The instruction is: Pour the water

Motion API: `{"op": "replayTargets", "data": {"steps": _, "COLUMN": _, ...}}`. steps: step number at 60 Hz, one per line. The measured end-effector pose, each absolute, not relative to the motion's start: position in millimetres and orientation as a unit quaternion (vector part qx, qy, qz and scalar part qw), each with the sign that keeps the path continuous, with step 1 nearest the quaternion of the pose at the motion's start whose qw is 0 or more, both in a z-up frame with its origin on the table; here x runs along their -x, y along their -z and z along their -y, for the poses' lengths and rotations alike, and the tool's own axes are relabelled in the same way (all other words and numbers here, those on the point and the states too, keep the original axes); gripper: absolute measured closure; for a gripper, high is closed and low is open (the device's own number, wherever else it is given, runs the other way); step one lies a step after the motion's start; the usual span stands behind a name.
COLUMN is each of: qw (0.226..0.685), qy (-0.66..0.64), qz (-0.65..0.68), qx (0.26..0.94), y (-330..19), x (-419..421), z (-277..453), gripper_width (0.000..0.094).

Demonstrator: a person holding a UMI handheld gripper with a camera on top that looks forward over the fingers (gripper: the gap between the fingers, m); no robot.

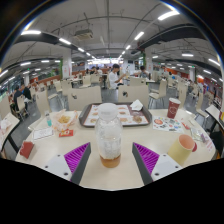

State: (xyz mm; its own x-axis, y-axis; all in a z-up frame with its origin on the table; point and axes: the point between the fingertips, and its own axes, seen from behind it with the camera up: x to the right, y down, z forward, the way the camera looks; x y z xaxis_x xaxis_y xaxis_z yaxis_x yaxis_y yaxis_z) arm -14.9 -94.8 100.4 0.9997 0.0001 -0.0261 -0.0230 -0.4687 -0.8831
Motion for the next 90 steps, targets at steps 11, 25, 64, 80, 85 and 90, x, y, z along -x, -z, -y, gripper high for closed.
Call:
{"op": "replayTargets", "data": {"steps": 11, "qw": 0.532, "qy": -0.008, "qz": -0.018, "qx": 0.847, "y": -71, "x": 20, "z": 44, "gripper_width": 0.0110}}
{"op": "replayTargets", "data": {"steps": 25, "qw": 0.551, "qy": 0.004, "qz": -0.002, "qx": 0.834, "y": -69, "x": 25, "z": 27, "gripper_width": 0.0441}}
{"op": "replayTargets", "data": {"steps": 64, "qw": 0.407, "qy": -0.526, "qz": -0.390, "qx": 0.637, "y": -232, "x": -48, "z": 62, "gripper_width": 0.0536}}
{"op": "replayTargets", "data": {"steps": 80, "qw": 0.249, "qy": -0.633, "qz": -0.556, "qx": 0.477, "y": -180, "x": -109, "z": 56, "gripper_width": 0.0537}}
{"op": "replayTargets", "data": {"steps": 85, "qw": 0.231, "qy": -0.635, "qz": -0.572, "qx": 0.466, "y": -166, "x": -124, "z": 56, "gripper_width": 0.0537}}
{"op": "replayTargets", "data": {"steps": 90, "qw": 0.219, "qy": -0.634, "qz": -0.572, "qx": 0.472, "y": -161, "x": -129, "z": 66, "gripper_width": 0.0536}}
